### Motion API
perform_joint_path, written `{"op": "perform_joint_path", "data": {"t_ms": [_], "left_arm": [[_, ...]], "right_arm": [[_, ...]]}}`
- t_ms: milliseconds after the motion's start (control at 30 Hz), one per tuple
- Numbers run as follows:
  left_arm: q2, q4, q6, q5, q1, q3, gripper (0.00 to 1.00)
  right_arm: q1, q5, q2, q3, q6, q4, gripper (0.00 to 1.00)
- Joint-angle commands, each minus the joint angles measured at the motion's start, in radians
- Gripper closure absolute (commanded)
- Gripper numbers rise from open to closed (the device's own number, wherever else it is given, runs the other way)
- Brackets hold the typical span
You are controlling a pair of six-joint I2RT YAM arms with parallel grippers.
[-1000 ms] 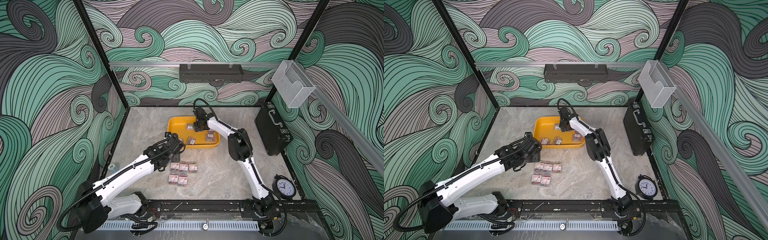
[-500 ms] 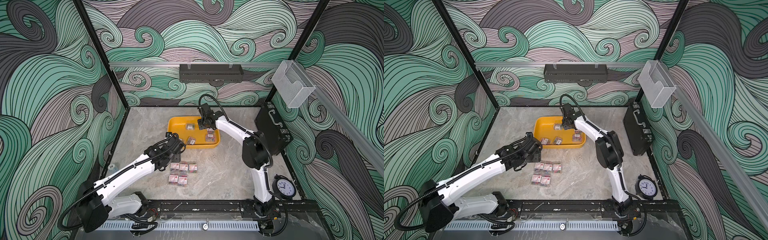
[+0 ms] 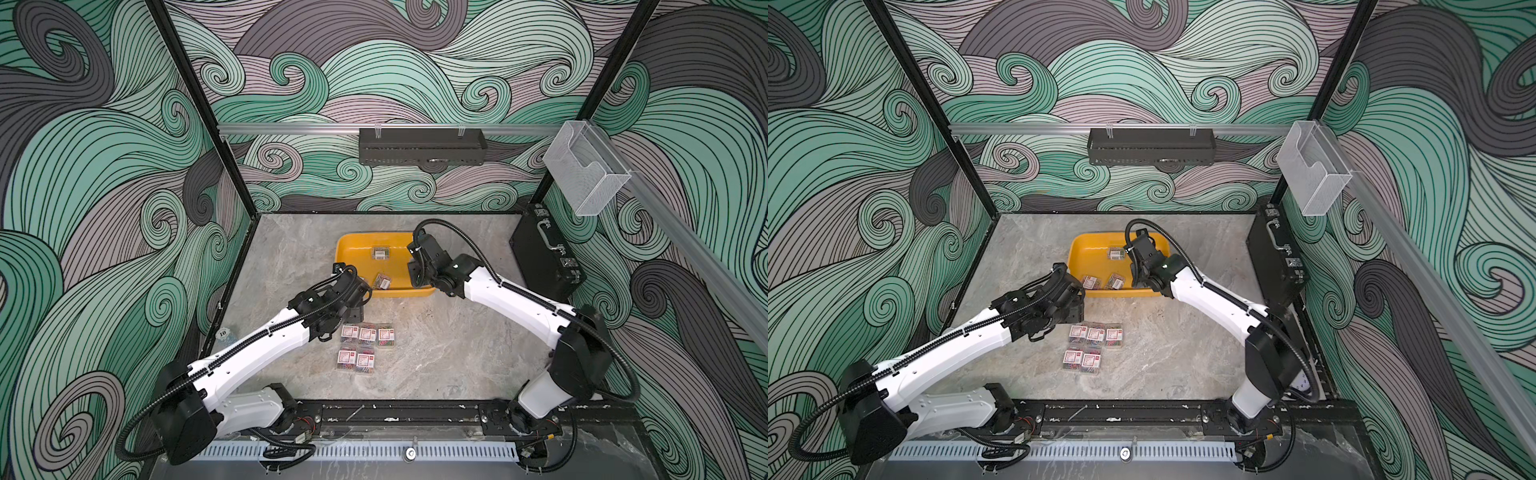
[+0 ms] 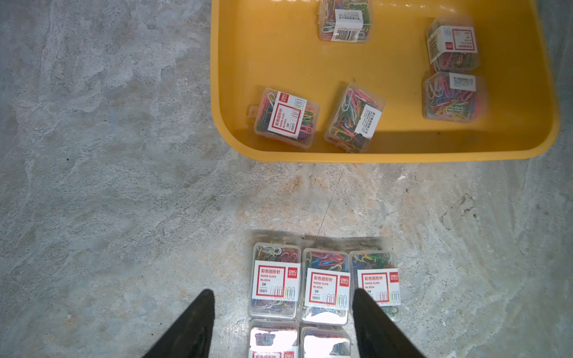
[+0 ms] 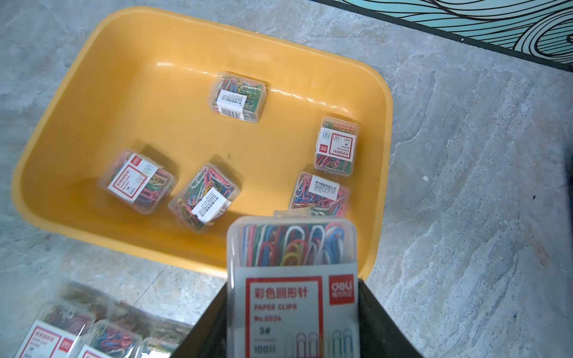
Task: Take the paper clips out of the storage box
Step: Place the boxed paper clips at the center of the board.
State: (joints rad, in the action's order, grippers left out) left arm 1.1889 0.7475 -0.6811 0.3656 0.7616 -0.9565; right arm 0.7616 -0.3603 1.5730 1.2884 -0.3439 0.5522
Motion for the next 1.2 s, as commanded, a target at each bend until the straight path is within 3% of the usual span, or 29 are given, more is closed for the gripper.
{"op": "perform_joint_path", "data": {"t_ms": [0, 167, 400, 500, 767, 1167], "left_arm": [[0.017, 0.010, 0.018, -0.001, -0.007, -0.042, 0.31], [0.034, -0.044, 0.016, -0.041, -0.006, -0.045, 0.31], [0.060, -0.047, 0.008, -0.056, -0.007, -0.058, 0.31], [0.054, -0.042, 0.002, -0.054, -0.007, -0.051, 0.31], [0.031, -0.018, 0.000, -0.048, -0.006, -0.045, 0.31], [0.025, -0.020, -0.009, -0.049, -0.006, -0.030, 0.31]], "right_arm": [[0.051, -0.055, -0.104, -0.107, -0.123, -0.002, 0.47], [0.154, -0.061, -0.178, -0.270, -0.285, -0.017, 0.47], [0.292, -0.102, -0.142, -0.359, -0.460, -0.031, 0.47], [0.316, -0.062, -0.098, -0.384, -0.508, -0.079, 0.46], [0.334, 0.042, 0.020, -0.394, -0.544, -0.176, 0.46], [0.332, 0.096, 0.085, -0.387, -0.538, -0.220, 0.44]]}}
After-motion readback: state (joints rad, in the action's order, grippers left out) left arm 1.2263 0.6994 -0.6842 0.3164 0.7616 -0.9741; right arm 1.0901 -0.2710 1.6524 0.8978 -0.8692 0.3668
